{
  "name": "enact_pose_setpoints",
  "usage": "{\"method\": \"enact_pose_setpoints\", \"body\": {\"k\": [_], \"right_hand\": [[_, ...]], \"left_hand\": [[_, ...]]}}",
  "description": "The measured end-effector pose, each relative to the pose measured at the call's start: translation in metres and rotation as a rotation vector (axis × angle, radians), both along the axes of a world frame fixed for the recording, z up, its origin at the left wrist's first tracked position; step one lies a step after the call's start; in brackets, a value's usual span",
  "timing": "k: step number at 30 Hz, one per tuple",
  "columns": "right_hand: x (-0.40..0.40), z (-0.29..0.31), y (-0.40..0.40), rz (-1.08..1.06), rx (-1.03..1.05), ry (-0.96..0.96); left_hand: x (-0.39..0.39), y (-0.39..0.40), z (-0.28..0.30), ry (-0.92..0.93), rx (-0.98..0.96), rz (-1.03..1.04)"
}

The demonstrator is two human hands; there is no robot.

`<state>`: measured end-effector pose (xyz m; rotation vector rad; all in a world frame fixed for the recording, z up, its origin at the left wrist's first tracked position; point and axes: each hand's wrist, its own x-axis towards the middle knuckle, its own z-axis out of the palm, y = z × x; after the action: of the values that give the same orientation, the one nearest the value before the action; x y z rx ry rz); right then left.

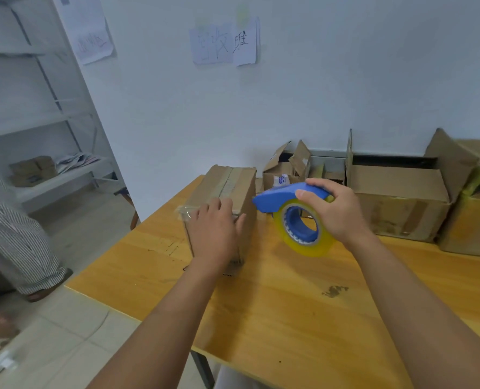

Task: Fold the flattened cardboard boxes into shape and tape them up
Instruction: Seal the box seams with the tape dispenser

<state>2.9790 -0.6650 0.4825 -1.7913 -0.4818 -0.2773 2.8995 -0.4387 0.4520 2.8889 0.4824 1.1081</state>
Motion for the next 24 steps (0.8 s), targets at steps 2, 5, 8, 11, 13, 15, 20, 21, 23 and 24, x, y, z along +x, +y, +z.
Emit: {"method": "enact_pose_setpoints", "body": {"k": [2,5,8,11,13,15,20,21,23,24], "right_hand": [[-0.004,0.005,0.007,-0.019,0.065,-0.019],[-0.01,0.018,0.023,-0.017,0.183,-0.048],[-0.013,0.033,0.047,0.008,0.271,-0.072],[-0.012,0.047,0.074,0.006,0.284,-0.102],[-0.008,0.051,0.089,0.022,0.27,-0.089],[-0.005,0.05,0.101,0.038,0.242,-0.079],[0.007,0.048,0.107,0.001,0.201,-0.076],[0.009,0.049,0.107,-0.005,0.201,-0.06],[0.011,0.05,0.106,-0.015,0.193,-0.052],[0.011,0.051,0.107,-0.015,0.181,-0.06]], "left_hand": [[-0.003,0.001,-0.004,-0.029,0.006,-0.025],[-0.005,0.006,-0.008,-0.049,-0.007,-0.069],[-0.006,0.002,-0.009,-0.093,0.01,-0.062],[-0.007,0.0,-0.009,-0.147,-0.012,-0.086],[-0.009,0.003,-0.009,-0.146,0.0,-0.119],[-0.011,0.005,-0.008,-0.138,0.011,-0.141],[-0.014,0.019,-0.006,-0.103,-0.017,-0.224],[-0.014,0.02,-0.005,-0.106,-0.01,-0.247],[-0.013,0.021,-0.004,-0.124,0.016,-0.27],[-0.013,0.021,-0.004,-0.128,0.02,-0.277]]}}
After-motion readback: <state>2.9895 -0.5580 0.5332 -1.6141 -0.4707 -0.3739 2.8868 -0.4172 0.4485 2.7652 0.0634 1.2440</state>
